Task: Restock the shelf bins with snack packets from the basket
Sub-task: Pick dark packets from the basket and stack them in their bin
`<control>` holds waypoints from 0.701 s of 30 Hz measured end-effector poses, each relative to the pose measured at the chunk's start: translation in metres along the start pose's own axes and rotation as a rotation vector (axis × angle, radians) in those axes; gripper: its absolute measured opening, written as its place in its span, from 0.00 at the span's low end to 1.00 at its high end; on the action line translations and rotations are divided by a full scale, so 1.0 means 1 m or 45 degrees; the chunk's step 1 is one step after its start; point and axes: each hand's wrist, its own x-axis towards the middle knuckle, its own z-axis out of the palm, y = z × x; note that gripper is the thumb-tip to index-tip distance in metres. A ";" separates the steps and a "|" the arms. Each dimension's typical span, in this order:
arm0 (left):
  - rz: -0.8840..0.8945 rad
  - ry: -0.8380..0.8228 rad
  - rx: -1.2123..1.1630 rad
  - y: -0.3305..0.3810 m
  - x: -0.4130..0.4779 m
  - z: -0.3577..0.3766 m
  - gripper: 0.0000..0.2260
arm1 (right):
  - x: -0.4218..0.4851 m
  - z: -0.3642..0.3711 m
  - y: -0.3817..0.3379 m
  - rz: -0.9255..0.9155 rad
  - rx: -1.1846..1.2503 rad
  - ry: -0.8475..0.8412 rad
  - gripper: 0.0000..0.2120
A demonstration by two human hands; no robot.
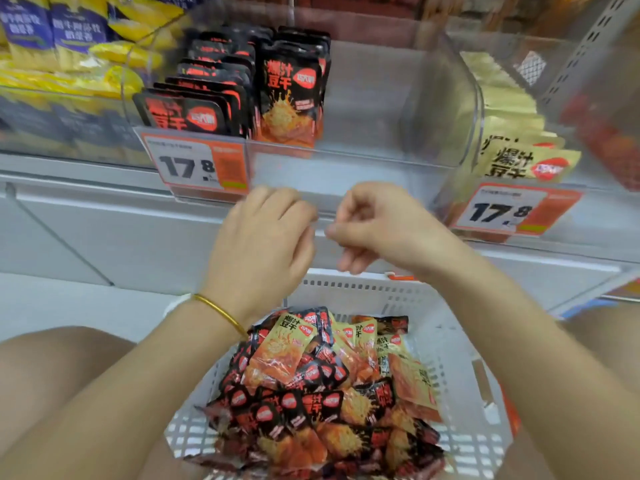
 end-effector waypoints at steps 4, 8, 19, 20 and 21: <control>-0.121 -0.501 0.000 0.010 -0.023 0.024 0.22 | 0.015 0.038 0.126 0.520 -0.307 -0.306 0.08; -0.213 -0.669 0.059 0.012 -0.022 0.036 0.13 | 0.018 0.072 0.212 0.567 -0.807 -0.395 0.08; -0.208 -0.790 0.104 0.016 -0.013 0.057 0.12 | 0.012 0.098 0.271 0.662 -0.642 -0.243 0.17; -0.203 -0.808 0.116 0.015 -0.013 0.058 0.12 | 0.015 0.091 0.268 0.648 -0.583 -0.210 0.16; -0.199 -0.830 0.118 0.015 -0.013 0.059 0.12 | 0.019 0.082 0.260 0.621 -0.511 -0.184 0.16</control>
